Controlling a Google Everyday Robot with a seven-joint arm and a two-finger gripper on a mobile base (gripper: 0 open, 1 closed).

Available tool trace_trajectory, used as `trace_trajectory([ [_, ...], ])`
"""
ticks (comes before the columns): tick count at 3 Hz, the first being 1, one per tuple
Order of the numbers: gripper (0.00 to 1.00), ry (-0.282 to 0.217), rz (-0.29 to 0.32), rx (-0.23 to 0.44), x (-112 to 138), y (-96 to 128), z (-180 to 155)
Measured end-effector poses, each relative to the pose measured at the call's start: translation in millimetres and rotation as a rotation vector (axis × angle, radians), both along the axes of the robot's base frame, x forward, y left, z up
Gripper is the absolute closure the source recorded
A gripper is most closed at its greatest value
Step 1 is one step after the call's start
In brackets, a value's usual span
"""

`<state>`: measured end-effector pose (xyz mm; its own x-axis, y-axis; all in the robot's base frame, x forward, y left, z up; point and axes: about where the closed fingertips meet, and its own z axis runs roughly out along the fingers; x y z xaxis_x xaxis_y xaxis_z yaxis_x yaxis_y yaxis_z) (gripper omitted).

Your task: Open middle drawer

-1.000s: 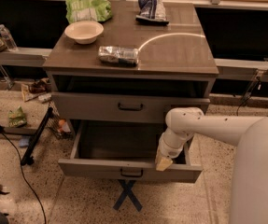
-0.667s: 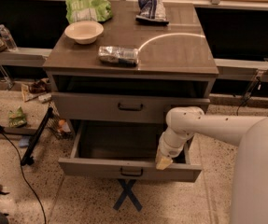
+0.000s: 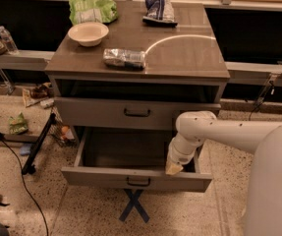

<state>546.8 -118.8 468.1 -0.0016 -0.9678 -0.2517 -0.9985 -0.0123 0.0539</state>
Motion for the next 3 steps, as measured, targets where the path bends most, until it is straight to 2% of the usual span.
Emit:
trace_trajectory([
  [1,0.39,-0.033,-0.017,-0.004,7.5,-1.4,5.2],
  [3,0.86,-0.087,-0.038,-0.023,26.9,-4.2,7.9],
])
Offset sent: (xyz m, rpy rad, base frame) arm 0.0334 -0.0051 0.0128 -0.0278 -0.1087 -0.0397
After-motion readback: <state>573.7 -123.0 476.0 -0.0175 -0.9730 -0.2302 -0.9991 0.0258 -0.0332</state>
